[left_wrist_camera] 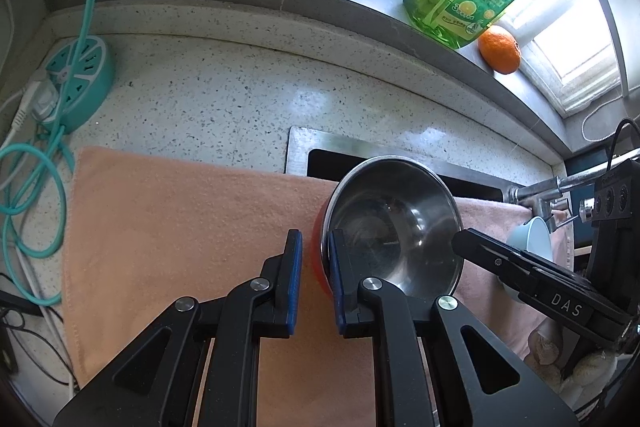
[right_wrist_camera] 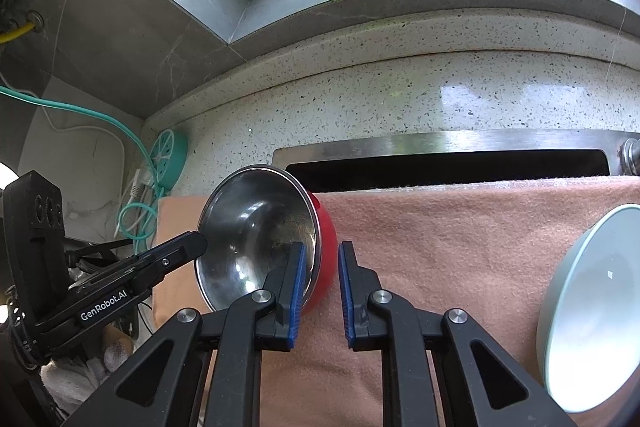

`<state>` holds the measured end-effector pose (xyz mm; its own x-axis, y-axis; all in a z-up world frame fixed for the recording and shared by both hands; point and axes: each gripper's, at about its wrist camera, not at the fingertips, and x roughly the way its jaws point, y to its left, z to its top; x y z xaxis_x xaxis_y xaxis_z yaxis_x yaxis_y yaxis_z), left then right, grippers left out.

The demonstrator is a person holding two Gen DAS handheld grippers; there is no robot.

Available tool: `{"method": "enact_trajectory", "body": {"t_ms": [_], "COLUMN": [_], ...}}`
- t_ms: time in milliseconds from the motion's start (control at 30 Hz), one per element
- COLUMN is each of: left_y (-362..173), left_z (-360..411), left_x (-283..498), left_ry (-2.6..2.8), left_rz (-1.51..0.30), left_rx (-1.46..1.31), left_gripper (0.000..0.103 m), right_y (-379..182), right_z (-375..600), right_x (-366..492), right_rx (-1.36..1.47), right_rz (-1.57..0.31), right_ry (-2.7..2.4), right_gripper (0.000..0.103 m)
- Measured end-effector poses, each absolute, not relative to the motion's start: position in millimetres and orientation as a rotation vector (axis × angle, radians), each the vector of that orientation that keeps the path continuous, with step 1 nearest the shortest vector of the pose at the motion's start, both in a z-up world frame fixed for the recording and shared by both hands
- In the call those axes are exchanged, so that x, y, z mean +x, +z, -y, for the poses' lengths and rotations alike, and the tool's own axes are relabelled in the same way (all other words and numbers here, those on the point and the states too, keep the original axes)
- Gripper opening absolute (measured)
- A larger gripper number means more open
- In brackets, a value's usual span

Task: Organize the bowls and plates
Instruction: 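Close both tools on the red steel bowl rim, then lift the red steel bowl with both tools and carry it over the large steel bowl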

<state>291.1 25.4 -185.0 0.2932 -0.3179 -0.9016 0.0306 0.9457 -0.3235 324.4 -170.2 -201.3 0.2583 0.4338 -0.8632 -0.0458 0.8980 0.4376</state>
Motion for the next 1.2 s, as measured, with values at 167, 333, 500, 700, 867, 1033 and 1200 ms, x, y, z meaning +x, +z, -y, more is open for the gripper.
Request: {"method": "enact_trajectory", "body": {"t_ms": [167, 333, 500, 700, 867, 1033, 1200], "left_y": [-186.5, -183.9, -181.4, -171.1, -157.9, -144.4, -129.7], "left_z": [-23.0, -22.0, -24.3, -25.3, -27.3, -28.3, -30.5], "left_x": [290.6, 288.5, 285.6, 275.9, 267.7, 257.3, 244.0], "left_ry": [-0.247, -0.25, -0.252, -0.255, -0.259, -0.267, -0.28], "left_rz": [-1.255, -1.248, -1.245, -1.223, -1.197, -1.171, -1.143], "left_rx": [-0.261, -0.266, -0.283, -0.283, -0.291, -0.293, -0.304], "left_gripper": [0.009, 0.007, 0.007, 0.007, 0.007, 0.007, 0.007], "right_y": [-205.0, -203.3, -199.5, -194.5, -183.3, -164.8, -148.0], "right_z": [165.6, 161.4, 160.8, 160.3, 161.0, 160.1, 161.5], "right_x": [324.6, 323.7, 321.3, 314.4, 306.4, 296.1, 286.4], "right_rx": [0.348, 0.337, 0.33, 0.328, 0.332, 0.309, 0.309], "right_rz": [-1.282, -1.279, -1.277, -1.274, -1.26, -1.232, -1.207], "right_ry": [0.339, 0.339, 0.338, 0.339, 0.351, 0.358, 0.366], "right_gripper": [0.009, 0.006, 0.006, 0.006, 0.006, 0.006, 0.006]}}
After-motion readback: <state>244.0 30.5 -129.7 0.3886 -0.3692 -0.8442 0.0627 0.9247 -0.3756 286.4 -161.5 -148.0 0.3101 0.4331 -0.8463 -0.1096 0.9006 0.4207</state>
